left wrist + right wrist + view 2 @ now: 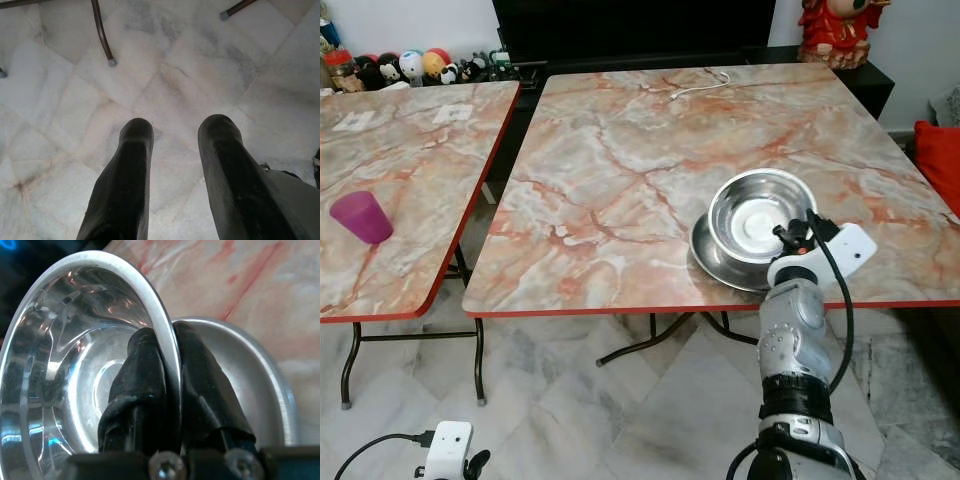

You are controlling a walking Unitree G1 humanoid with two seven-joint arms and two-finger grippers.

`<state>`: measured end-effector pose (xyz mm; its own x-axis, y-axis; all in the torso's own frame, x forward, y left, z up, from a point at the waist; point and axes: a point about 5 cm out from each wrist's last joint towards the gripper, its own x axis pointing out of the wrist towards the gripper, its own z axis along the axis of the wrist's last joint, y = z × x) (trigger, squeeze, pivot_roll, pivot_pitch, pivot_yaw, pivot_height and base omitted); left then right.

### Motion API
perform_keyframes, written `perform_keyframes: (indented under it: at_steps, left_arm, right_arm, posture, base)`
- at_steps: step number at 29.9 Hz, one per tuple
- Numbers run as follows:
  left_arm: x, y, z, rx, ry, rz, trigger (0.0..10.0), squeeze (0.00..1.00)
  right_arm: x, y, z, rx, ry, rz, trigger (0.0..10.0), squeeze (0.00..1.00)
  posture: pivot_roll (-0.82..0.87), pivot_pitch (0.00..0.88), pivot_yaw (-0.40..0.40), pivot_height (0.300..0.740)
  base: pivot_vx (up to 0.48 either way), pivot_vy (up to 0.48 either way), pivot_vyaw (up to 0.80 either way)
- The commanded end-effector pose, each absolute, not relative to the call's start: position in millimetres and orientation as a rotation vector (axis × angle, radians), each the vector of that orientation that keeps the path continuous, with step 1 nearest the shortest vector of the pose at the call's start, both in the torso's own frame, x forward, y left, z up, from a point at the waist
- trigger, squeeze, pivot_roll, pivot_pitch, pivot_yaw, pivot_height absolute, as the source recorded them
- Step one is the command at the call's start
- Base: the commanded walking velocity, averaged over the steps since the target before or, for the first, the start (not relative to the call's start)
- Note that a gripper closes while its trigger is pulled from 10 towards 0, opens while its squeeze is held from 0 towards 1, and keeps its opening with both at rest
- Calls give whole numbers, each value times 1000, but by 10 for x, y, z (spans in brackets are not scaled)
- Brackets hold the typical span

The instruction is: Setting the table

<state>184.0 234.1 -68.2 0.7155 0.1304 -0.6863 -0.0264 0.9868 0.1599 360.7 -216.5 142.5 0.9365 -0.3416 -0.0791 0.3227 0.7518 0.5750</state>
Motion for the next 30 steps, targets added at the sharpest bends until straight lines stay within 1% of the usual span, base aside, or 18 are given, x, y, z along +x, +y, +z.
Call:
perform_keyframes:
  at_steps: [1, 8, 10, 14, 22, 23, 24, 25, 26, 27, 28, 30]
  left_arm:
    - [1766, 2389, -714, 139, 805, 98, 10000, 0]
    - [1759, 2393, -715, 135, 804, 101, 10000, 0]
    - [1752, 2397, -718, 136, 806, 101, 10000, 0]
    - [1749, 2400, -718, 137, 806, 101, 10000, 0]
    - [1747, 2401, -718, 137, 806, 98, 10000, 0]
    - [1746, 2404, -717, 138, 806, 98, 10000, 0]
    - [1744, 2405, -718, 139, 807, 97, 10000, 0]
    - [1744, 2407, -718, 140, 807, 97, 10000, 0]
    - [1744, 2408, -717, 140, 807, 98, 10000, 0]
    - [1743, 2412, -716, 142, 807, 98, 10000, 0]
    - [1743, 2415, -716, 143, 807, 98, 10000, 0]
    - [1743, 2421, -714, 143, 807, 99, 10000, 0]
  right_arm:
    - [3670, -2161, 1466, 627, -22, -386, 10000, 0]
    - [3702, -2173, 1482, 649, -12, -428, 10000, 0]
    - [3693, -2206, 1451, 660, 5, -480, 10000, 0]
    - [3677, -2234, 1417, 665, 16, -516, 10000, 0]
    - [3673, -2224, 1340, 683, 45, -529, 10000, 0]
    - [3677, -2208, 1331, 695, 52, -523, 10000, 471]
    - [3681, -2200, 1330, 696, 53, -520, 10000, 686]
    - [3684, -2192, 1327, 698, 56, -516, 10000, 659]
    - [3687, -2185, 1325, 700, 58, -513, 10000, 659]
    - [3692, -2172, 1320, 703, 61, -506, 10000, 502]
    - [3696, -2161, 1317, 704, 63, -501, 10000, 0]
    - [3698, -2153, 1315, 704, 64, -502, 10000, 0]
  posture:
    - [-74, 80, 55, 740]
    - [-68, 84, 53, 740]
    - [-68, 89, 55, 740]
    - [-67, 89, 55, 740]
    - [-65, 90, 55, 740]
    - [-65, 92, 57, 740]
    - [-63, 91, 57, 740]
    - [-62, 91, 58, 740]
    - [-61, 92, 58, 740]
    - [-60, 92, 59, 740]
    - [-60, 92, 59, 740]
    - [-58, 92, 60, 740]
  base:
    - [0, 0, 0]
    - [0, 0, 0]
    - [0, 0, 0]
    - [0, 0, 0]
    - [0, 0, 0]
    - [0, 0, 0]
    - [0, 0, 0]
    - [0, 0, 0]
    - [0, 0, 0]
    - [0, 0, 0]
    - [0, 0, 0]
    - [0, 0, 0]
